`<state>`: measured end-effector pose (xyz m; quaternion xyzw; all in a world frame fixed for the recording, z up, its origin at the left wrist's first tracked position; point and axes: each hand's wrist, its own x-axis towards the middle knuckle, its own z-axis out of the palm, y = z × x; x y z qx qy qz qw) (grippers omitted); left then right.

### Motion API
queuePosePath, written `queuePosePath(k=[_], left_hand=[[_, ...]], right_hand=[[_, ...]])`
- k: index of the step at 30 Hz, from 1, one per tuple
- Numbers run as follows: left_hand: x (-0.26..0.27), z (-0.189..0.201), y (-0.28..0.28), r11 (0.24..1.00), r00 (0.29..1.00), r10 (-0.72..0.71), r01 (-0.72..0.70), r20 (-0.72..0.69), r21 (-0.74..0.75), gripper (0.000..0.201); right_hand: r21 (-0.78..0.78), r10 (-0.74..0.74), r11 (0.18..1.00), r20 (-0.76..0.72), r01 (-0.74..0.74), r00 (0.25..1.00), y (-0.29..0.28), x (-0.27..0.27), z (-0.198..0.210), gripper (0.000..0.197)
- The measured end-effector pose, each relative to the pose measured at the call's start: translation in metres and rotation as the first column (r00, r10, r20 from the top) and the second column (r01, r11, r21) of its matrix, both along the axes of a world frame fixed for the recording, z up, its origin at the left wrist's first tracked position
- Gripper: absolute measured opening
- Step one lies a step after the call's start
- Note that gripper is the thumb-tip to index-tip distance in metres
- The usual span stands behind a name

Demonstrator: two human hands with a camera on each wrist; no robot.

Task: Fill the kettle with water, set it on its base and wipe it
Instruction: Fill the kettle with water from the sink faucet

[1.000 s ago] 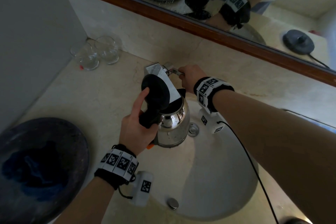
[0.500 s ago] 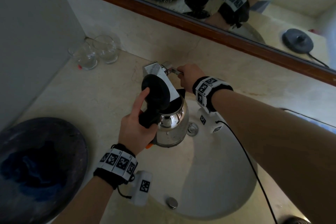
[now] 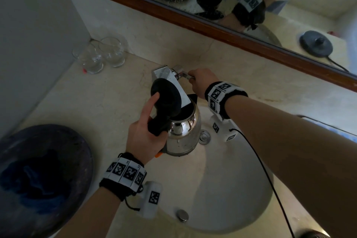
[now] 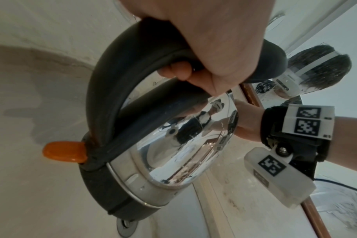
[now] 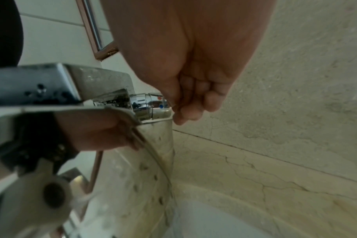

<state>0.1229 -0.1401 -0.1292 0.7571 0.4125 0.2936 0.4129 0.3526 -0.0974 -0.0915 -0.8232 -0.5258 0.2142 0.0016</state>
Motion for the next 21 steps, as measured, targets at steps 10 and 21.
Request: queuePosePath(k=[10,21], left_hand=[[-0.002,0.001,0.001,1.000,1.000,-0.016,0.016,0.001,0.011,0.100],[-0.002,0.003,0.000,0.997,0.997,-0.075,0.075,-0.013,0.036,0.100]], right_hand=[[-0.054,0.047,0.998,0.057,-0.044,0.997,-0.002,-0.007,0.012,0.023],[0.004,0.015,1.000,-0.059,-0.015,0.998,-0.023,-0.014,0.012,0.030]])
